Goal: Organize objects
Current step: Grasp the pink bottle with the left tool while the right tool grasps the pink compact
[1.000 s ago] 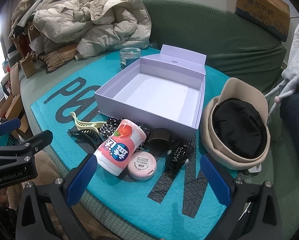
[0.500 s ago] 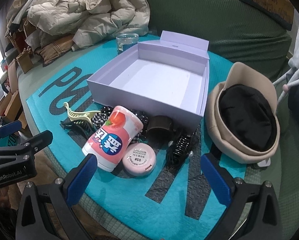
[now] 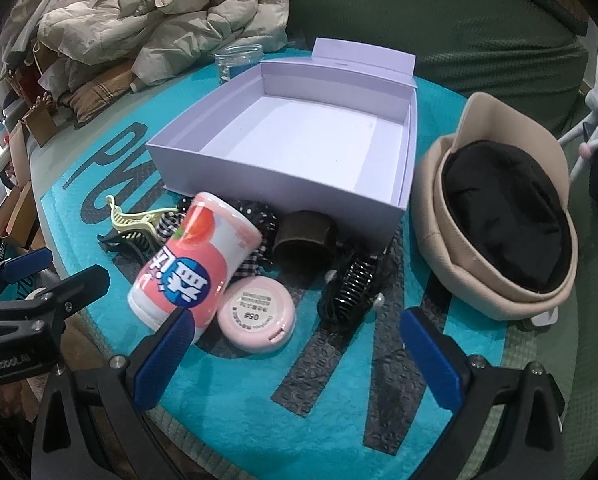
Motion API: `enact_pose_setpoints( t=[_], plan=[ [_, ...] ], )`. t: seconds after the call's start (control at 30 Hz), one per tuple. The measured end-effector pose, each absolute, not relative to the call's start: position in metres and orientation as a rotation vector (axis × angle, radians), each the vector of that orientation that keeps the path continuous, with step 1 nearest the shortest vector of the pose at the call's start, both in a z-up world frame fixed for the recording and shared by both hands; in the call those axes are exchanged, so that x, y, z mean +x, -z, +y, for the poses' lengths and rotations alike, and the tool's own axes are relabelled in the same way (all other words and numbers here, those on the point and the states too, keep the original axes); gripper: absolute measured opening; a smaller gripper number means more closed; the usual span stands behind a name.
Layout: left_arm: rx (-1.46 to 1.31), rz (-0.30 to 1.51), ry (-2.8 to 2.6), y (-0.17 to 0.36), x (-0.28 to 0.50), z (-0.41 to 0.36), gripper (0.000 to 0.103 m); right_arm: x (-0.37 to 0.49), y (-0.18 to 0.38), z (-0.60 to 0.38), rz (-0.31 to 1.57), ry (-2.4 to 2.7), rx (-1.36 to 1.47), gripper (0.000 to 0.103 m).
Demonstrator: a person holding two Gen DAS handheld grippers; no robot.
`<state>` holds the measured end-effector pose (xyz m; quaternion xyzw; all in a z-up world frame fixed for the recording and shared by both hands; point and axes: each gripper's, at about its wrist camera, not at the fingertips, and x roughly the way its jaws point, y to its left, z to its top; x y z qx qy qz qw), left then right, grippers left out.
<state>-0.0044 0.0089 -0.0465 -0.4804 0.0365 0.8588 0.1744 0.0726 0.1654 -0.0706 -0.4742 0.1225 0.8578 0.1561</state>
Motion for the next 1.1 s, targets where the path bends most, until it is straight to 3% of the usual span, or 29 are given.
enact_pose_setpoints(
  t=[0.23,0.43,0.57,0.77,1.1],
  plan=[
    [-1.281,0.133,-2.397,0.038,0.0,0.022,0.098,0.074,0.082,0.174,0.399,-2.45,-1.386,0.102],
    [-1.261,0.164,-2.367,0.039,0.0,0.032,0.097,0.072,0.09,0.179,0.435,-2.46,-1.42,0.087],
    [-1.256,0.168,-2.348,0.04,-0.002,0.035,0.091,0.07,0.093,0.179,0.455,-2.484,-1.439,0.078],
    [-1.253,0.151,-2.293,0.042,-0.004,0.043,0.078,0.067,0.095,0.181,0.49,-2.516,-1.448,0.073],
    [-1.208,0.211,-2.162,0.042,-0.001,0.073,0.074,0.072,0.099,0.19,0.549,-2.571,-1.474,0.067]
  ],
)
